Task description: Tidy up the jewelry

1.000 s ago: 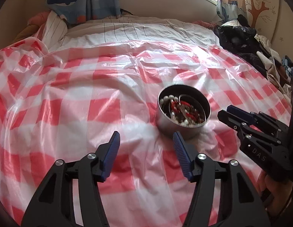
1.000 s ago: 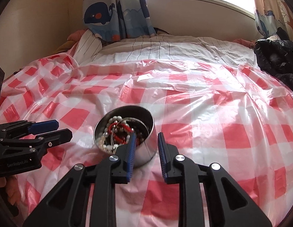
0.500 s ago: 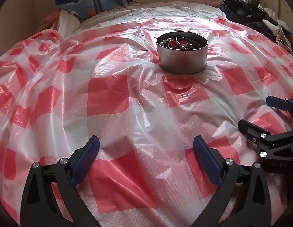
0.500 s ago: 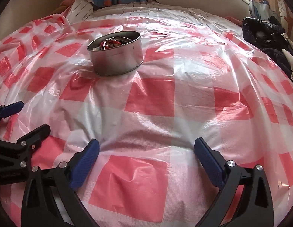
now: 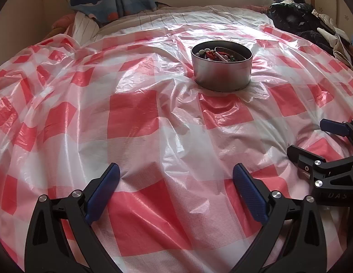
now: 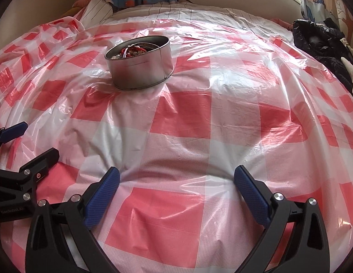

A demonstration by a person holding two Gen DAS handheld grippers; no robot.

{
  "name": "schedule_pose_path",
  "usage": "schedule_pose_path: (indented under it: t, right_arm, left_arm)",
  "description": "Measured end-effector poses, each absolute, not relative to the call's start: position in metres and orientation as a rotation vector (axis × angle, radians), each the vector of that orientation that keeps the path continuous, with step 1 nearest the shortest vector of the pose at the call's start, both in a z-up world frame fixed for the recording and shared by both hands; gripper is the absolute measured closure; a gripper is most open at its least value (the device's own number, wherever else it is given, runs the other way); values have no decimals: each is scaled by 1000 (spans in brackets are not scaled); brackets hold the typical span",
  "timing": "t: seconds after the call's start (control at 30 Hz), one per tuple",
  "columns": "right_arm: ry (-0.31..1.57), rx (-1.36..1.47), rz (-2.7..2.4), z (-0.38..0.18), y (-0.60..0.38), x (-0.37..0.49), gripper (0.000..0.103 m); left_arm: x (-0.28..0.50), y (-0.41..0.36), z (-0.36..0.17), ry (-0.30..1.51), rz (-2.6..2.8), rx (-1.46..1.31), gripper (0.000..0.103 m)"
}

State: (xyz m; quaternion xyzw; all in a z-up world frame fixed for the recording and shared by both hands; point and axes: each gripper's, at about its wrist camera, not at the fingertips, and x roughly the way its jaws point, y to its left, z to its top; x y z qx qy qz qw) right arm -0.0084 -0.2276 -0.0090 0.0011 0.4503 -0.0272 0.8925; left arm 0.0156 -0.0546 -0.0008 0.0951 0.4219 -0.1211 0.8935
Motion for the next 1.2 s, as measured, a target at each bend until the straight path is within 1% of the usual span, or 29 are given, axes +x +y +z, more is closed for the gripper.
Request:
schedule_pose_path:
  t: [0.8, 1.2]
  right_arm:
    - [934, 2, -56, -9, -228, -9, 7]
    - [936, 0, -63, -10, -228, -8, 7]
  left_arm:
    - [18, -44, -1, 868, -278, 130, 8]
    - [20, -54, -3, 888, -228, 201, 7]
